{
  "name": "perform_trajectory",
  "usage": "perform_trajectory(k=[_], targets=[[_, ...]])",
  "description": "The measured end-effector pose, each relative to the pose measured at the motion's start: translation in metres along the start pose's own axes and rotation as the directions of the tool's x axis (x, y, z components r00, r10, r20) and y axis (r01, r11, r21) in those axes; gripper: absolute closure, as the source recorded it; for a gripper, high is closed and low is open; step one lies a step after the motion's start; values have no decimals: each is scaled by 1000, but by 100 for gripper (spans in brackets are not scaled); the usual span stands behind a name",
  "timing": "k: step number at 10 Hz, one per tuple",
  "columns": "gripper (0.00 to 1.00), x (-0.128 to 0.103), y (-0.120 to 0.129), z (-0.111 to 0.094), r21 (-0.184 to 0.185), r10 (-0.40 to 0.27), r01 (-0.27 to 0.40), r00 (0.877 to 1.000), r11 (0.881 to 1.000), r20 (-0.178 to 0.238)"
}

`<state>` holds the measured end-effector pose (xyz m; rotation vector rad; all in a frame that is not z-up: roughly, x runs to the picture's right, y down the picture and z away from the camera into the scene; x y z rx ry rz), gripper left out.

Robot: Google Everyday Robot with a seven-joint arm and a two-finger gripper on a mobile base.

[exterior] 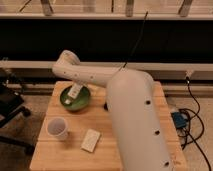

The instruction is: Place the bottle in the ceramic bowl

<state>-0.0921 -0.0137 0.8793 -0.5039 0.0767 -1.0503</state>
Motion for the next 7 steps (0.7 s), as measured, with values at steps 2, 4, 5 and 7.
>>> perform_trajectory(k=[2, 4, 5, 7], targets=[[20, 3, 3, 1, -3, 7, -7, 1000, 1000, 1], [20, 1, 2, 2, -3, 2, -1, 1000, 1000, 5], [20, 2, 3, 2, -2, 3, -3, 1000, 1000, 6], [20, 4, 6, 4, -5, 7, -7, 1000, 1000, 8]])
